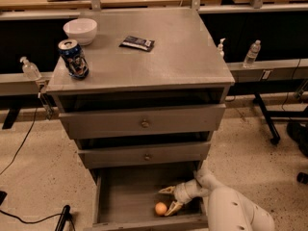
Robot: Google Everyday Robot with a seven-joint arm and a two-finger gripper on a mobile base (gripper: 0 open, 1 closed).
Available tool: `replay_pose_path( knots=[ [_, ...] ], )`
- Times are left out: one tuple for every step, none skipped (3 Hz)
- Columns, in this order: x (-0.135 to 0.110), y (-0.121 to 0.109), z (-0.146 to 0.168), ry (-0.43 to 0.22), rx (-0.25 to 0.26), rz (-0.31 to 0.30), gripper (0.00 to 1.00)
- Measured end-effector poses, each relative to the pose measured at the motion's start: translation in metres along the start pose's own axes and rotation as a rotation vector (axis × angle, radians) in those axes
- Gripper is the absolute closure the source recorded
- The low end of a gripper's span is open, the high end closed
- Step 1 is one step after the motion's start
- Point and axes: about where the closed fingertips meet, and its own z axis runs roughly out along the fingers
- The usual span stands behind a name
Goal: Pick orange from bottom drawer and place on counter
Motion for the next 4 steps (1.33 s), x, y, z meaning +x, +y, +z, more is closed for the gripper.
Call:
replay_pose_path(
  knots=[
    [-0.013, 0.004, 0.009, -0.072, -0.031, -0.017, 0.52],
    [-0.022, 0.006, 0.011, -0.131, -0.043, -0.027, 0.75],
    [-0.031, 0.003, 0.003, -0.155, -0.015, -0.033, 0.98],
    [-0.048, -0.012, -0.024, -0.156, 0.08, -0.082, 1.0]
  ],
)
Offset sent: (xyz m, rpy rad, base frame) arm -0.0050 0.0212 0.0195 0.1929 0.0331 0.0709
